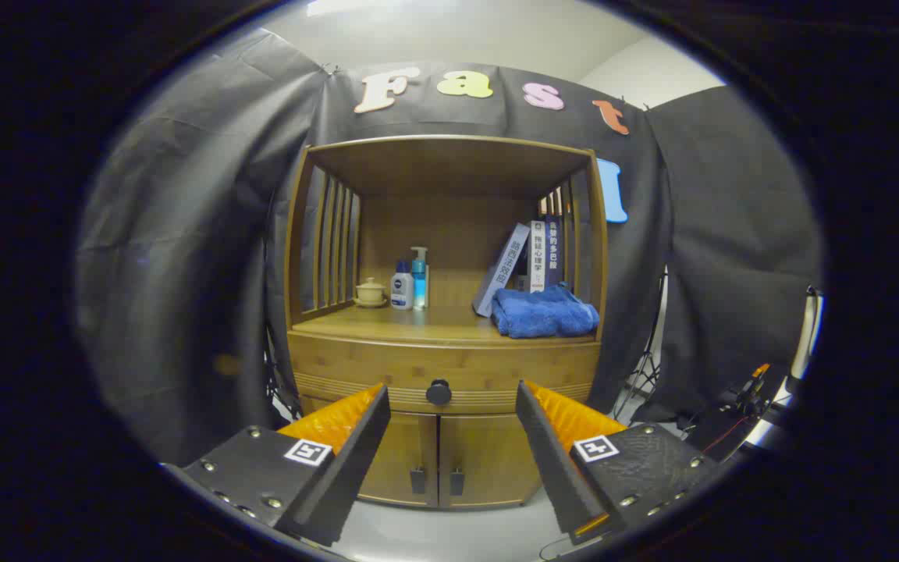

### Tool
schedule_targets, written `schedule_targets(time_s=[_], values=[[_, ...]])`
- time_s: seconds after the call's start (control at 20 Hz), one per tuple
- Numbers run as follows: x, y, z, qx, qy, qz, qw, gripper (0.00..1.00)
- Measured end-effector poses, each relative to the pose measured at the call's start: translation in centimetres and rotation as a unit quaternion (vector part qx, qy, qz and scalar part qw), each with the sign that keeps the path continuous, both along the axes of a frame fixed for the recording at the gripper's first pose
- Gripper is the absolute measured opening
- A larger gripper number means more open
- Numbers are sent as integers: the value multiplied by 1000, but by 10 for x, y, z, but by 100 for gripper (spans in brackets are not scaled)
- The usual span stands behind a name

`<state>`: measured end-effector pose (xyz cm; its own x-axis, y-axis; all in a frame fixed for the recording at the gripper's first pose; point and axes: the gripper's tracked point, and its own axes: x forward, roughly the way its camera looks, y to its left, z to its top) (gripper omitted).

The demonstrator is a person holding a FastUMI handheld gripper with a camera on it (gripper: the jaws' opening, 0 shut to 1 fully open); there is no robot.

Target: Pull open the drawer, take out the items inside it, and place them on the countertop above the cabinet.

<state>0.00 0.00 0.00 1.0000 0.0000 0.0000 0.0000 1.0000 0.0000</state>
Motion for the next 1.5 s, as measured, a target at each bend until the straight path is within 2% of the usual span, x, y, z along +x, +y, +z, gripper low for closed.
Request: schedule_targets(time_s=[0.7, 1.05, 1.2, 1.5], values=[[5, 13, -28, 5, 14, 10, 1000, 97], [15, 25, -22, 11, 2, 19, 1000, 97], [35, 36, -29, 33, 5, 28, 999, 97], [103, 39, -46, 34, 13, 16, 999, 97]])
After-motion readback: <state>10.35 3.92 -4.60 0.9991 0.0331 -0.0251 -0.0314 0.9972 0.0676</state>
